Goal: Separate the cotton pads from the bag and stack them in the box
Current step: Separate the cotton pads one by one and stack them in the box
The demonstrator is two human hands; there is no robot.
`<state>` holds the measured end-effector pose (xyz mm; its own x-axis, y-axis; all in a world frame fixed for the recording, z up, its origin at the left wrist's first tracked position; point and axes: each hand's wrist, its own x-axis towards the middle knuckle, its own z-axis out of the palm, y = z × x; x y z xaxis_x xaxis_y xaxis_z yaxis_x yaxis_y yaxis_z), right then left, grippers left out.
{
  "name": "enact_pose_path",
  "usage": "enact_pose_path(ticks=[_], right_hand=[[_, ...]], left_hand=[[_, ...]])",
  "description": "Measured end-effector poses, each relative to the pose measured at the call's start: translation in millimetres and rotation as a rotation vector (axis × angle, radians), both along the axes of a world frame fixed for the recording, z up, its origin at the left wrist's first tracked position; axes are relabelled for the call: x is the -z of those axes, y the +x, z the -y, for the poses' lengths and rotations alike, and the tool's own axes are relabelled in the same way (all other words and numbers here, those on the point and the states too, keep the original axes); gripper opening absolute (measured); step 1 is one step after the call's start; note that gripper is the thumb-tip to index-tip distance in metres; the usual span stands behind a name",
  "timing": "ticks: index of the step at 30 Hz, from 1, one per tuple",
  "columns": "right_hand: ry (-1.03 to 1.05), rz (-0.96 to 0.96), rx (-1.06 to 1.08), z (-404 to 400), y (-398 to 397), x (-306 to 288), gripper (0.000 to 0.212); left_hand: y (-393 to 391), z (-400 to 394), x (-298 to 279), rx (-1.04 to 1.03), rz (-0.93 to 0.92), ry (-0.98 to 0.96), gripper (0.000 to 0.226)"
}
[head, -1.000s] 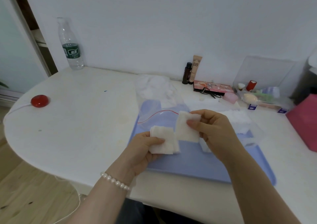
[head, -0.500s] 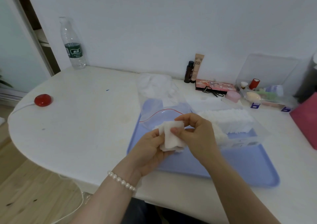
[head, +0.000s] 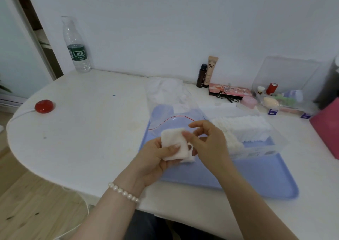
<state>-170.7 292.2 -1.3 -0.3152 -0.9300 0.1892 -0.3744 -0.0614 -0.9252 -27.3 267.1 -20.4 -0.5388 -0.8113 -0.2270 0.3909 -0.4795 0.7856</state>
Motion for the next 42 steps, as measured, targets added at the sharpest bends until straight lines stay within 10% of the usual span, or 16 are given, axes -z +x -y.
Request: enact_pose_path(ticks=[9,24,30,42], right_hand=[[0.474,-0.688,-0.006,1,-2,27,0.040],[0.184,0.020,0.112,-21,-25,6,0.018],[0.058,0.812,-0.003,-38,1,-13,0.008],[-0.034,0.438,0.189,-33,27,16,0.013]], left_hand=[[27,17,-3,-0.150,0.101,0.077,0.018],[5,8,4,-0.152,0.054,0.084,0.020],[-23,-4,6,-0.137,-0.008,0.076,0.033],[-25,-11,4,-0.121,-0.113,0.166,0.044]])
